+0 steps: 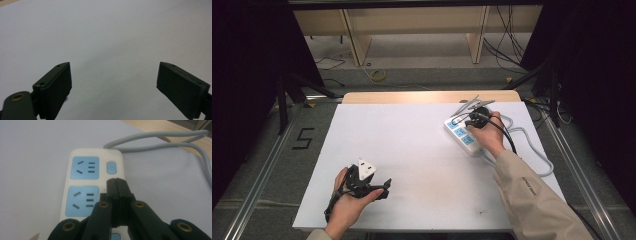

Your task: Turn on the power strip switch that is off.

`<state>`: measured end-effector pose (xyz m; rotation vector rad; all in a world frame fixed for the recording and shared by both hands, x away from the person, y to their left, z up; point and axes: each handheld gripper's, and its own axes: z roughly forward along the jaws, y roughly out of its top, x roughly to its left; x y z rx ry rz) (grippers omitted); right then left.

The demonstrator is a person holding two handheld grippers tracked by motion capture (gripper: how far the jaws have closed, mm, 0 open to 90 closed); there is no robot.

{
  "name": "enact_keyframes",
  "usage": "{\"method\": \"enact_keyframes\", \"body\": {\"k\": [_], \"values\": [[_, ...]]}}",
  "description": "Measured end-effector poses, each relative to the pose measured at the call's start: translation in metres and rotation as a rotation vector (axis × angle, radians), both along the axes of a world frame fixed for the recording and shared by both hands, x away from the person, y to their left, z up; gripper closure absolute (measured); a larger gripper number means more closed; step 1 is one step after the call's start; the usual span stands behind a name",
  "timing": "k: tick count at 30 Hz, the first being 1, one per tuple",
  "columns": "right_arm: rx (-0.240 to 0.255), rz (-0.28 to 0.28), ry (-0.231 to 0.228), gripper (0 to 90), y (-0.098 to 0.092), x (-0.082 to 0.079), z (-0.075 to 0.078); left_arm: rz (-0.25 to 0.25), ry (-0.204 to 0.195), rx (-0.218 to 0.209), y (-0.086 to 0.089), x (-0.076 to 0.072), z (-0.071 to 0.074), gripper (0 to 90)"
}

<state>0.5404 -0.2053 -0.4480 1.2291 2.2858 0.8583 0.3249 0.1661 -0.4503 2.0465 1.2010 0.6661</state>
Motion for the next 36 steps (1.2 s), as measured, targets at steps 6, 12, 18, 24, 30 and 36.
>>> {"method": "enact_keyframes", "body": {"k": [6, 12, 18, 24, 30, 36], "values": [[-0.005, 0.000, 0.004, 90.0, 0.0008, 0.0019, -0.0003, 0.000, 0.001, -0.001, -0.0001, -0.0001, 0.0001, 12.2], [-0.006, -0.001, 0.013, 90.0, 0.0015, 0.0040, -0.0013, 0.000, -0.001, -0.001, 0.0000, -0.0001, 0.0002, 12.2], [-0.010, -0.002, 0.022, 90.0, 0.0003, 0.0052, -0.0012, 0.000, 0.000, 0.000, -0.0002, 0.0002, 0.0000, 12.3], [-0.014, 0.002, 0.028, 90.0, 0.0003, 0.0058, -0.0019, -0.003, 0.001, 0.002, -0.0002, 0.0002, 0.0001, 12.3], [-0.016, 0.005, 0.038, 90.0, 0.0018, 0.0065, -0.0011, -0.003, 0.001, 0.002, -0.0003, 0.0003, 0.0001, 12.3], [-0.025, 0.013, 0.050, 90.0, 0.0036, 0.0074, 0.0000, -0.003, 0.000, 0.001, -0.0004, 0.0001, 0.0003, 12.3]]}}
